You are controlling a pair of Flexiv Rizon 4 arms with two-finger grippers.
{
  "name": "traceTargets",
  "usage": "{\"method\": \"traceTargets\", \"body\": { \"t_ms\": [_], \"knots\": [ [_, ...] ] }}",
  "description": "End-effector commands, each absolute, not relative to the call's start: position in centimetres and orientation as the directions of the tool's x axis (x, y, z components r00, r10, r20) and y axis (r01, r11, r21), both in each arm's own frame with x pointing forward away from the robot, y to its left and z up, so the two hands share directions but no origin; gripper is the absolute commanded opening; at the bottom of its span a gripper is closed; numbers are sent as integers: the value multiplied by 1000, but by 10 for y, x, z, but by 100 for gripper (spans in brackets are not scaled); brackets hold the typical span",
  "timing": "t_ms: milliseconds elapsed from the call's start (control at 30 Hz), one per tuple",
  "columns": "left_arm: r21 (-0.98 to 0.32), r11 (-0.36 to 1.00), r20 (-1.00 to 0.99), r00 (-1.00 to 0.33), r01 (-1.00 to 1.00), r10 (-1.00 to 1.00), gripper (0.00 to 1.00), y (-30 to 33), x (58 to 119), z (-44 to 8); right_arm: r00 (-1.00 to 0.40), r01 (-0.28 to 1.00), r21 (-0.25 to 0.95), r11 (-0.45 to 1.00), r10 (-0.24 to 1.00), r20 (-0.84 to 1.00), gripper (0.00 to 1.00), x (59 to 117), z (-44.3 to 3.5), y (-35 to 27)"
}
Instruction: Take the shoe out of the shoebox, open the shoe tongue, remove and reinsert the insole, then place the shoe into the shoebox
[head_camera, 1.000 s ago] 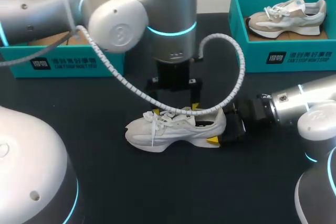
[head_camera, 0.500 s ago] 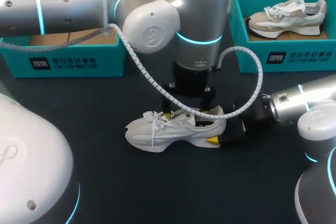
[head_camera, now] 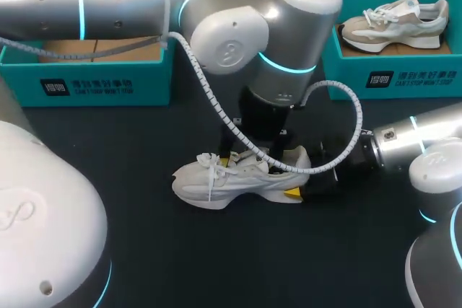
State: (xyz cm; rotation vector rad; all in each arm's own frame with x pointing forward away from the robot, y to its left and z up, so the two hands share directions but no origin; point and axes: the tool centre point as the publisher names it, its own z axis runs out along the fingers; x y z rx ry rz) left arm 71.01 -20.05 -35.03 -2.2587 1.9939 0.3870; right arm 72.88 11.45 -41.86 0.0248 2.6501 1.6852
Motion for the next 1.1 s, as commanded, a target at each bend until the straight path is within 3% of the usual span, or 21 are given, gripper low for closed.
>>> {"method": "traceTargets", "body": {
  "t_ms": [33, 67, 133, 167, 267, 333, 367, 1100],
  "knots": [
    [98, -141, -274, 109, -985, -956, 100, -199, 712, -355, -1000, 14, 904, 428, 14, 9, 0, 730, -424, 116],
    [102, -144, -270, 112, -984, -956, 100, -197, 712, -354, -1000, 14, 904, 428, 14, 9, 0, 730, -424, 116],
    [102, -151, -261, 121, -983, -958, 58, -191, 712, -349, -1000, 14, 904, 428, 14, 9, 0, 730, -424, 116],
    [102, -154, -257, 124, -983, -958, 47, -188, 713, -347, -1000, 14, 904, 428, 14, 9, 0, 730, -424, 116],
    [99, -162, -255, 132, -982, -958, 30, -179, 712, -344, -1000, 14, 904, 428, 14, 9, 0, 730, -424, 116],
    [99, -166, -248, 137, -981, -959, 4, -174, 712, -341, -1000, 14, 904, 428, 14, 9, 0, 730, -424, 116],
    [99, -167, -242, 139, -981, -960, 0, -172, 711, -339, -1000, 14, 904, 428, 14, 9, 0, 730, -424, 116],
    [141, -153, -68, 145, -978, -987, 0, -129, 698, -293, -1000, 14, 904, 428, 14, 9, 0, 730, -424, 116]
  ]
}}
